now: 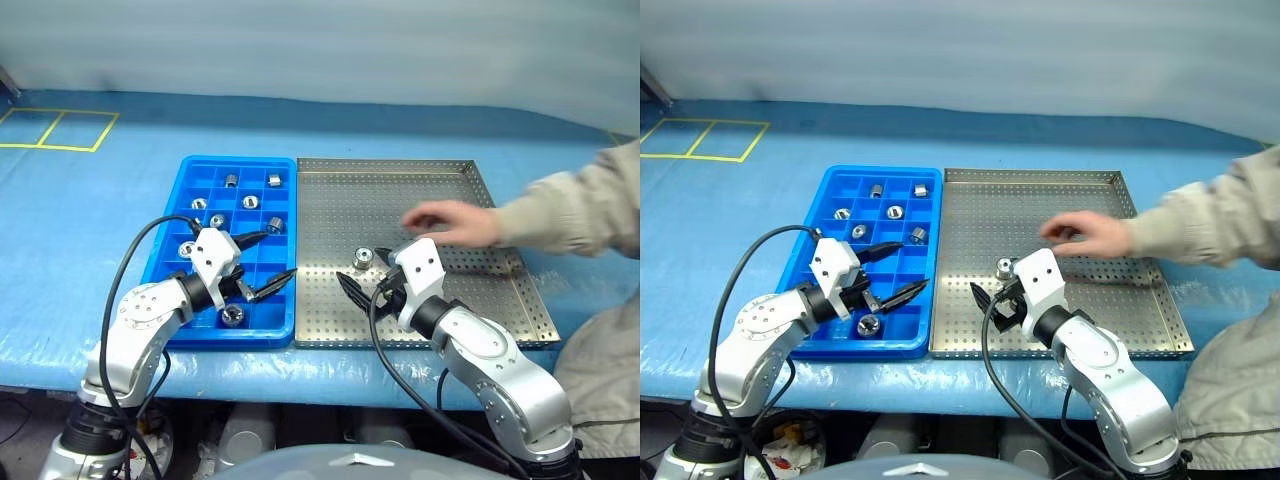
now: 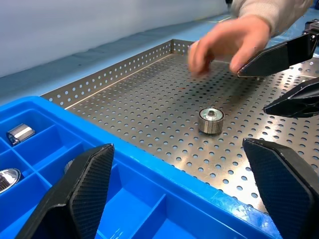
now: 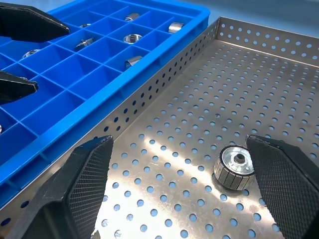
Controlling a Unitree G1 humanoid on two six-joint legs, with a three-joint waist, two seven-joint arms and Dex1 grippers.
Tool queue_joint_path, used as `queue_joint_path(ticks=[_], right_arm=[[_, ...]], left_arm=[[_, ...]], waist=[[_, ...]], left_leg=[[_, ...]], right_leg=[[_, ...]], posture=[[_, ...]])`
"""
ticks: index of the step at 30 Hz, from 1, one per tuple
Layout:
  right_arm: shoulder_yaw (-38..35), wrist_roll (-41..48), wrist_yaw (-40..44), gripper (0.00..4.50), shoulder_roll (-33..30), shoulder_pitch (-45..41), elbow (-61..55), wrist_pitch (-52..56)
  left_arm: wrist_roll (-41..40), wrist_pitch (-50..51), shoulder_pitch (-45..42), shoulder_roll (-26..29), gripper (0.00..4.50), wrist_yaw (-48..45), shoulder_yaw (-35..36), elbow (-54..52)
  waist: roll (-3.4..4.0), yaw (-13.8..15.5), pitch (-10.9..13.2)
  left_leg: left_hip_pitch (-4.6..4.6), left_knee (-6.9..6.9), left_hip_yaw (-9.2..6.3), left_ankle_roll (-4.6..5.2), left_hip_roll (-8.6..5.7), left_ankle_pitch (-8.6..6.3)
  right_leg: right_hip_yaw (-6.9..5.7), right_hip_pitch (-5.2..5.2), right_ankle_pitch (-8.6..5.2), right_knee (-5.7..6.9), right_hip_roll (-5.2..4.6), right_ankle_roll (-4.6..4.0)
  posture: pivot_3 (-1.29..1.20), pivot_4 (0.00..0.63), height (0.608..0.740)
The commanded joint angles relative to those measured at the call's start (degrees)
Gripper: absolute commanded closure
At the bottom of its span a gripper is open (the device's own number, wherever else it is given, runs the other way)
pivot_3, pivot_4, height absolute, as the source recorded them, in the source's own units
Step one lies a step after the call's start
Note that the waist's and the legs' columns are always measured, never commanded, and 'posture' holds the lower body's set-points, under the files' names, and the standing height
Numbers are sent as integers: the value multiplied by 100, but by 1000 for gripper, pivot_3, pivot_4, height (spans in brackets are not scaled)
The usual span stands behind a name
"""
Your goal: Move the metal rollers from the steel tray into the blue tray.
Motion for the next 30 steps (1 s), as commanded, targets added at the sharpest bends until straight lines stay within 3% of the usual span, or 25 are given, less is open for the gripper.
queue_joint_path(ticks=[1,30], right_arm=[[-86,30,-2,13,2,-21,-247,-91],[-49,9,-73,13,41,72,-286,-110]], left_arm=[[-17,-84,-18,33,0,-19,77,-82],[-68,3,65,40,0,12,117,-156]], waist=[[0,0,0],[0,-1,0]], left_leg=[[0,0,0,0,0,0],[0,-1,0,0,0,0]], right_leg=[[0,0,0,0,0,0],[0,0,0,-1,0,0]], posture=[[148,150,740],[145,150,740]])
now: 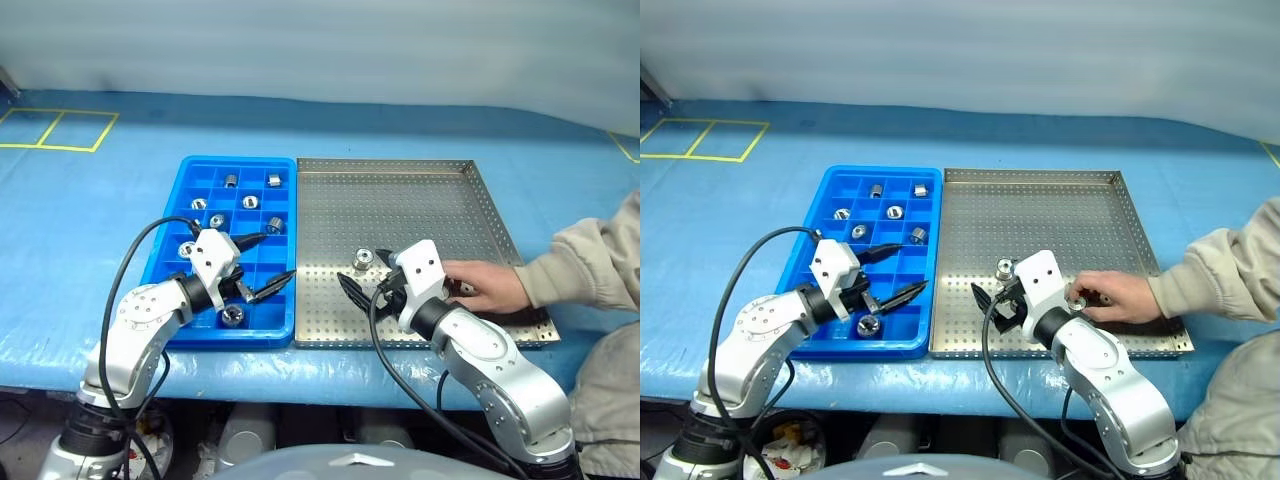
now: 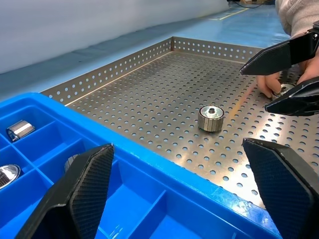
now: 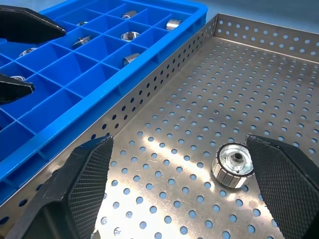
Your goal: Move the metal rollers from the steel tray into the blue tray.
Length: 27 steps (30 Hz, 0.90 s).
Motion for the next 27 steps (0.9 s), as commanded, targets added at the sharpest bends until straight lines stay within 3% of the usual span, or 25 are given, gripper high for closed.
queue_joint_path(ticks=[1,17,27], right_arm=[[-41,8,-31,13,27,27,-293,-114],[-79,-62,-149,13,41,64,-371,-175],[-574,-168,-446,13,69,461,-789,-121]], left_arm=[[-69,-34,8,14,0,15,109,-163],[-84,77,-319,15,0,-118,-40,-24],[181,573,-1734,-294,0,-41,-668,648]], waist=[[0,0,0],[0,-17,0],[-1,-77,0]], left_leg=[[0,0,0,0,0,0],[-1,0,1,0,0,0],[-2,7,3,1,-13,0]], right_leg=[[0,0,0,0,0,0],[1,0,0,-1,0,0],[5,2,6,-2,4,12]], posture=[[145,150,740],[99,150,740],[28,150,740]])
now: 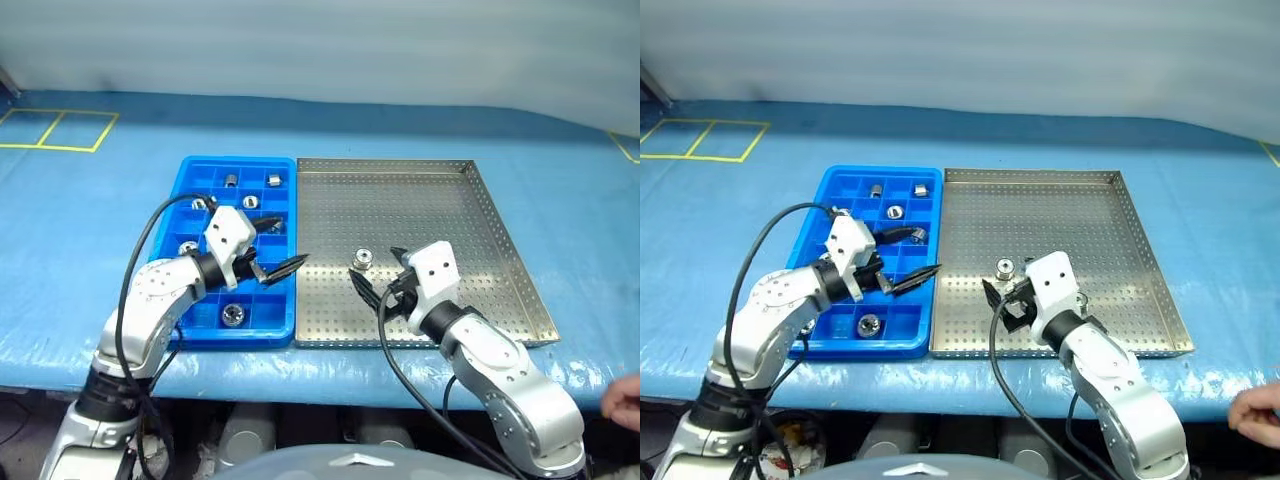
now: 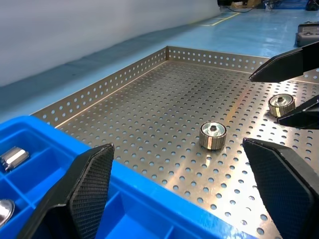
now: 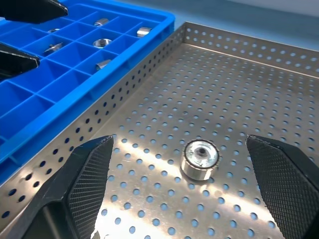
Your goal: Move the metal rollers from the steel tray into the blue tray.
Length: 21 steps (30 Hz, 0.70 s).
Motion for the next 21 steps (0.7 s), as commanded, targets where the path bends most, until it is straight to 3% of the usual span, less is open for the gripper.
queue_joint_path(ticks=[1,12,21], right_arm=[[-248,-20,-119,13,48,102,-374,-78],[-524,-95,-407,13,226,571,-750,-37],[-566,-295,-704,13,385,1150,-1007,-85]], left_arm=[[176,82,-472,-123,0,-73,-292,290],[869,-154,-2099,-1052,0,-493,-1354,2212],[1590,-758,-2780,-1682,0,-736,-1830,3999]], waist=[[0,-28,0],[0,-169,0],[0,-350,-1]], left_leg=[[0,0,0,0,-4,0],[-1,3,2,1,-19,0],[-4,6,4,4,-19,-1]], right_leg=[[0,0,0,0,1,0],[8,0,6,1,9,9],[15,-3,8,1,12,14]], posture=[[18,150,740],[-43,150,740],[-120,150,740]])
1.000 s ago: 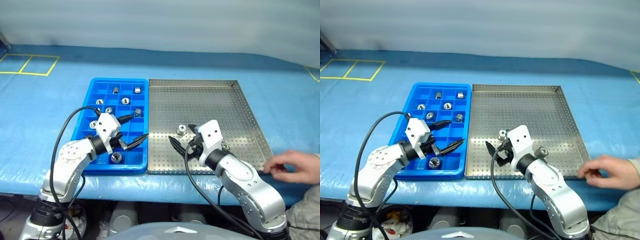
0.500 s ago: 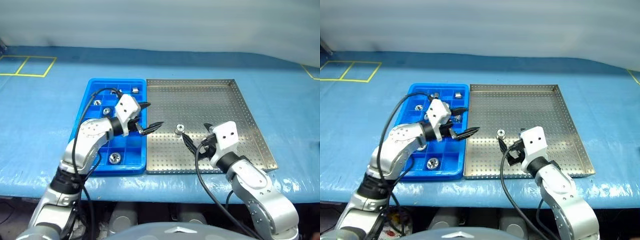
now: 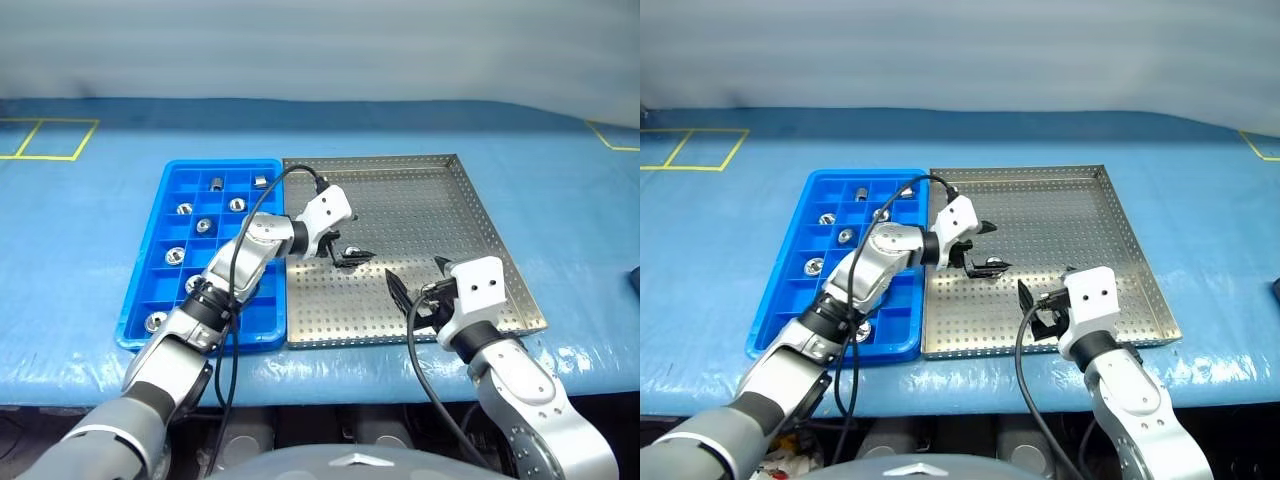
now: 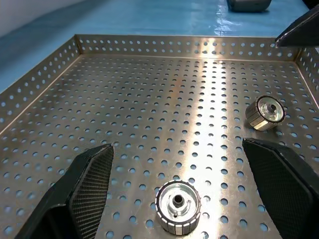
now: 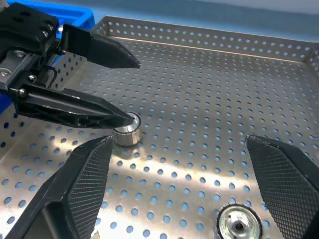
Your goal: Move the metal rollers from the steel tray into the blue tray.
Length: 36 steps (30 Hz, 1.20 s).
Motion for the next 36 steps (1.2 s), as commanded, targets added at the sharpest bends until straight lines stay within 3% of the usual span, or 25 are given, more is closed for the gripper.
queue_joint_path(ticks=[1,16,19,26,36], right_arm=[[-34,-132,-135,13,65,169,-326,-124],[146,-463,-317,13,127,599,-271,131],[154,-498,-316,0,144,619,-230,165],[111,-542,-329,0,242,689,-121,427],[58,-574,-265,0,226,491,15,694]], left_arm=[[325,-359,-264,-176,0,-40,-94,508],[1199,-739,-714,-554,0,-202,-246,1964],[1255,-793,-725,-586,563,-233,-214,2028],[1304,-774,-696,-587,2788,-327,-160,1900],[949,-558,-590,-534,2777,-92,425,1101]], waist=[[0,-34,0],[-1,-133,0],[-2,-156,-1],[-2,-168,-1],[-2,-169,-1]], left_leg=[[0,0,0,0,0,0],[-2,3,6,3,2,-2],[-2,4,6,4,4,-2],[-1,5,7,4,8,-2],[-3,6,7,4,13,-2]], right_leg=[[0,0,0,0,0,0],[8,-3,0,-1,-2,1],[9,-2,0,-1,-2,1],[10,-2,1,1,-2,3],[12,-5,4,4,-3,7]], posture=[[-120,150,740],[-157,150,740],[-157,150,740],[-153,150,740],[-95,150,740]])
